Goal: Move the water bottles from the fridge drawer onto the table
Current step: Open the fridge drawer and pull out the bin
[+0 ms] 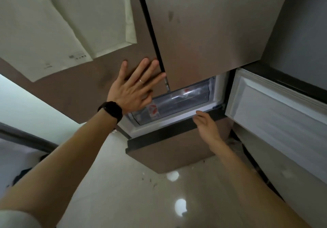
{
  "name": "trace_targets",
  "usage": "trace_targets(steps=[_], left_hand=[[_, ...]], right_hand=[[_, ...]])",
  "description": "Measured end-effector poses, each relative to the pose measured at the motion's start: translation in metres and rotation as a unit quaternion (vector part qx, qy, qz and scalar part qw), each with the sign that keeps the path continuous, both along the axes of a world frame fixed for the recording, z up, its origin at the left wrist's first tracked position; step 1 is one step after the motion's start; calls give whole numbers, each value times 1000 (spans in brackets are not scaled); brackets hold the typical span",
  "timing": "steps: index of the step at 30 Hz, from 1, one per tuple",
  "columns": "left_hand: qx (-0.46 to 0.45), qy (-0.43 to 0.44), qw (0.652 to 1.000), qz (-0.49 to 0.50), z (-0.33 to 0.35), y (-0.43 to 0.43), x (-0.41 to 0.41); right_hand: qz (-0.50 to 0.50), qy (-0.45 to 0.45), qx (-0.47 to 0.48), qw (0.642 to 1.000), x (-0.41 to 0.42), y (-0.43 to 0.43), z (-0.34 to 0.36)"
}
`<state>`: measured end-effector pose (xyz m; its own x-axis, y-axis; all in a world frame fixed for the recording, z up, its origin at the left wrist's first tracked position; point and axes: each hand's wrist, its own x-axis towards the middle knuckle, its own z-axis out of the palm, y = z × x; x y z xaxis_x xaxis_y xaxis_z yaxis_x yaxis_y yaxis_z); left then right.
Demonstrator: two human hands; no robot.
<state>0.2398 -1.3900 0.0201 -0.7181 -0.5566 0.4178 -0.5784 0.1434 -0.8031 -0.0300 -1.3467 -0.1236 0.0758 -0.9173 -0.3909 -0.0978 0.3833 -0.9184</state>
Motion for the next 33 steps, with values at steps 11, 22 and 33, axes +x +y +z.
trace_targets(steps=[11,22,33], left_hand=[[-45,6,998,-35,-7,-8,3],[-38,17,999,-30,-5,-5,-2],[-37,11,999,-16,-5,-5,-2]], right_hand=[[-51,-345,176,920,98,-97,-18],[-166,-373,203,890,123,-119,-12],[-145,-478,206,842,112,-112,-16]])
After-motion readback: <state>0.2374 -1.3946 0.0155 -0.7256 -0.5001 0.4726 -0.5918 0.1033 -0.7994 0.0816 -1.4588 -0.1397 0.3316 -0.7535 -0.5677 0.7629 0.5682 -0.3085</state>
